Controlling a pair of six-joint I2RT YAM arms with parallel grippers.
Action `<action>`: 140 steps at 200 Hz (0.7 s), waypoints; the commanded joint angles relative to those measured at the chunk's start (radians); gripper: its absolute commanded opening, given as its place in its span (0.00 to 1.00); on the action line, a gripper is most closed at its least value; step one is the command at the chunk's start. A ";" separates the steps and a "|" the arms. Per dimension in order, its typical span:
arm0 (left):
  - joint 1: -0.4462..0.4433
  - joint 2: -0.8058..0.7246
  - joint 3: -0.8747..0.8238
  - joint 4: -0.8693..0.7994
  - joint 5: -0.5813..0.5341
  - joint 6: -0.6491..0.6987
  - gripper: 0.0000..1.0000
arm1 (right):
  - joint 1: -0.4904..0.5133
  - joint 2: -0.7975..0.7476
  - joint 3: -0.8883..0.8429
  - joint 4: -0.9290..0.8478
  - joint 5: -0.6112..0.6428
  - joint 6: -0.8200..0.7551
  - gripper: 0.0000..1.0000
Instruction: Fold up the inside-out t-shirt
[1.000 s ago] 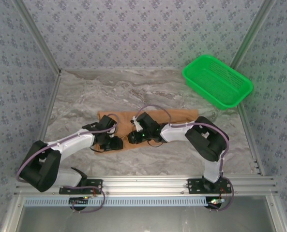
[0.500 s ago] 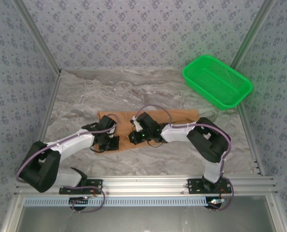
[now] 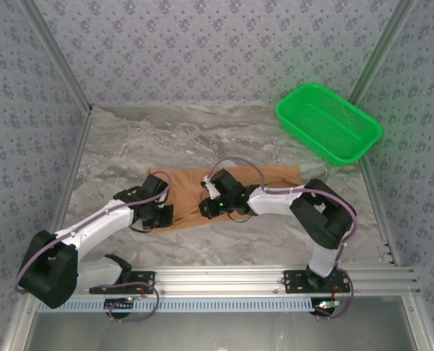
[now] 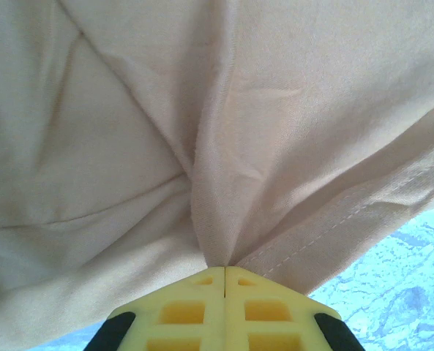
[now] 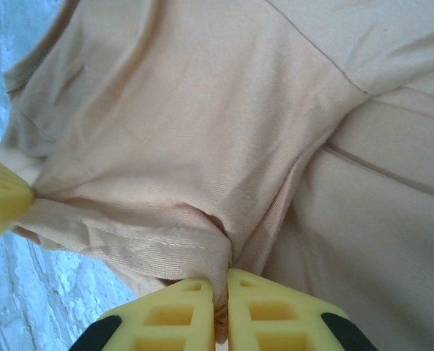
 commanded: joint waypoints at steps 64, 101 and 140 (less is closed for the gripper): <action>0.005 -0.059 -0.026 -0.024 0.021 -0.028 0.30 | -0.004 -0.078 -0.008 -0.158 0.024 -0.119 0.27; 0.009 -0.149 -0.008 -0.030 -0.036 -0.015 0.43 | 0.001 -0.135 0.001 -0.106 0.000 -0.141 0.30; 0.166 -0.132 0.008 0.046 -0.066 0.012 0.47 | 0.037 -0.025 0.078 0.036 -0.007 -0.080 0.31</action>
